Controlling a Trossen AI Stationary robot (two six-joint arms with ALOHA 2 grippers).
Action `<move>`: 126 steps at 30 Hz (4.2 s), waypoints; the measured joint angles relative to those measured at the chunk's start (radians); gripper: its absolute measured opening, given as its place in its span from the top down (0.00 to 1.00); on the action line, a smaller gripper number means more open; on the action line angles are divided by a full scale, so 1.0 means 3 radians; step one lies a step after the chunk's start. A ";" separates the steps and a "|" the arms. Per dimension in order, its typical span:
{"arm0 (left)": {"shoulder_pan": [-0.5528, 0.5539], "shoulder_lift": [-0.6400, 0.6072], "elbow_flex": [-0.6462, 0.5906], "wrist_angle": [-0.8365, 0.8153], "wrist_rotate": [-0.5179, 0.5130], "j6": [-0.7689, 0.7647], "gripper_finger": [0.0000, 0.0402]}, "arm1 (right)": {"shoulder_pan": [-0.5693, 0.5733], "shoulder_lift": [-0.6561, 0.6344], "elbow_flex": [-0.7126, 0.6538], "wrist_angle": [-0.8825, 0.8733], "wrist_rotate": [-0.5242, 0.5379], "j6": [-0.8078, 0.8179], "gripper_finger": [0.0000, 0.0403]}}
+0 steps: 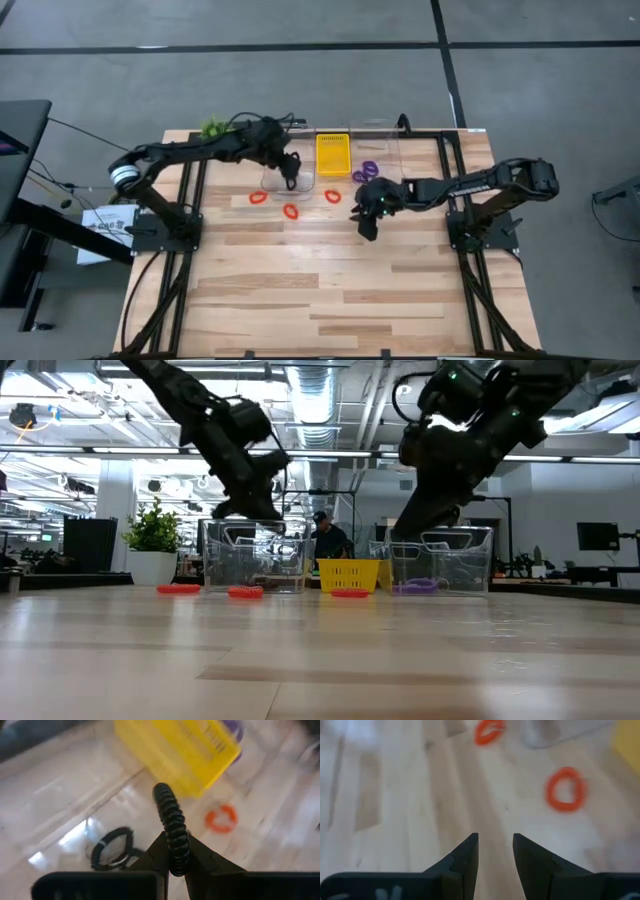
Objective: Sort spring keychains
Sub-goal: Put the black spring keychain into the left transparent bin, then put the left orange spring keychain into the yellow bin
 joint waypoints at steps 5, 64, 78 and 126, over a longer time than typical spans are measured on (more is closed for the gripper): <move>-0.0001 0.0137 0.0123 -0.0334 -0.0008 0.0337 0.92 | -0.0189 -0.0001 0.0001 0.0010 -0.0041 0.0021 0.72; -0.0669 -0.1731 0.0097 -0.0211 -0.0114 0.0567 0.66 | 0.0365 -0.0282 0.0651 -0.0015 0.1074 -0.1229 0.73; -0.1741 -0.2470 -0.1203 -0.0194 -0.0441 -0.0847 0.66 | 0.0932 0.0148 0.0650 -0.0169 0.1114 -0.0394 0.73; -0.0993 -0.2406 -0.2433 0.0043 -0.1678 -0.2504 0.74 | 0.1894 0.0146 0.0650 -0.1070 0.1655 0.1161 0.74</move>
